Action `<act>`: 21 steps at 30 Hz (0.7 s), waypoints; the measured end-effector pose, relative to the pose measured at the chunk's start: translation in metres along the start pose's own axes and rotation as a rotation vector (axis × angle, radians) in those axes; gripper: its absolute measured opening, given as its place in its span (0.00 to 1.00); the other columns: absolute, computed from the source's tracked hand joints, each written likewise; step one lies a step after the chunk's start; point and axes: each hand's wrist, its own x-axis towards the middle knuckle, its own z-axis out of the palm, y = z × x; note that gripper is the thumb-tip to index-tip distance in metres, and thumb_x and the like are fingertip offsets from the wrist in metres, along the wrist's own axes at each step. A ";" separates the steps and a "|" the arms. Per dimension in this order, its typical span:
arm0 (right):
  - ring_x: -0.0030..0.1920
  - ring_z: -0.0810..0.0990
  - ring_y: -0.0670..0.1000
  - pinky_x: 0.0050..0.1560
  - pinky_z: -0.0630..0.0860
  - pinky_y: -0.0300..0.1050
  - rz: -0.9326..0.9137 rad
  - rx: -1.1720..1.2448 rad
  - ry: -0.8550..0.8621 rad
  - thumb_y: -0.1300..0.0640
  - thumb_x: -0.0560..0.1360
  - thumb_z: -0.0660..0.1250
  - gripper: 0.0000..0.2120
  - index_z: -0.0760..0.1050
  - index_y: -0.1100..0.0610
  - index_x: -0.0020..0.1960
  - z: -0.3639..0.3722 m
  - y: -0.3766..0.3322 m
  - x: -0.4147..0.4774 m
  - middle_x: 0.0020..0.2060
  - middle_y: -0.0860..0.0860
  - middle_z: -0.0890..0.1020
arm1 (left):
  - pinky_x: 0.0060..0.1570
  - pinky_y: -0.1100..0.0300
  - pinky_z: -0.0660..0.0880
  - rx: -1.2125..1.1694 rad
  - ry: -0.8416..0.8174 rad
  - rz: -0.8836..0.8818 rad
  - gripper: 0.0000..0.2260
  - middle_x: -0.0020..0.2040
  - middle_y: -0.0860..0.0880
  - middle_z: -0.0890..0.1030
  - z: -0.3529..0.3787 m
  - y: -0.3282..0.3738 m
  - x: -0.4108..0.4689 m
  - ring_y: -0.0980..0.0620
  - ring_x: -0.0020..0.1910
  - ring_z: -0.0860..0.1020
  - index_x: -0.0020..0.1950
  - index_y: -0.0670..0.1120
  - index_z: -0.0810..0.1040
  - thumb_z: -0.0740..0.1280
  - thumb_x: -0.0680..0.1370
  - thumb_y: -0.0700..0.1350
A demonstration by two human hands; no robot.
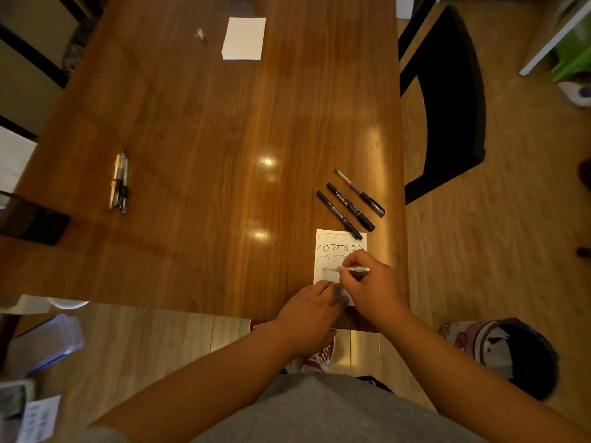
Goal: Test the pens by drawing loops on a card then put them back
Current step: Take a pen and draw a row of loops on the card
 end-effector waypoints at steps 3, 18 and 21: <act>0.39 0.74 0.38 0.25 0.69 0.25 0.020 0.021 0.023 0.55 0.77 0.69 0.07 0.72 0.44 0.46 -0.001 0.002 0.004 0.43 0.41 0.76 | 0.71 0.49 0.63 0.020 -0.011 -0.010 0.26 0.75 0.46 0.61 0.002 0.000 0.000 0.46 0.73 0.59 0.76 0.49 0.60 0.62 0.80 0.53; 0.48 0.76 0.45 0.38 0.74 0.33 0.027 0.030 0.047 0.57 0.77 0.68 0.04 0.73 0.50 0.48 -0.012 0.016 0.002 0.48 0.45 0.79 | 0.70 0.47 0.60 0.070 -0.022 0.007 0.24 0.76 0.43 0.61 0.002 -0.001 0.007 0.43 0.74 0.58 0.73 0.47 0.64 0.63 0.79 0.52; 0.47 0.77 0.45 0.37 0.74 0.33 0.014 0.032 0.045 0.57 0.77 0.68 0.06 0.73 0.49 0.46 -0.014 0.018 0.000 0.45 0.44 0.79 | 0.69 0.48 0.63 0.061 -0.016 -0.005 0.23 0.75 0.43 0.62 0.002 0.000 0.010 0.44 0.73 0.60 0.72 0.47 0.66 0.64 0.79 0.52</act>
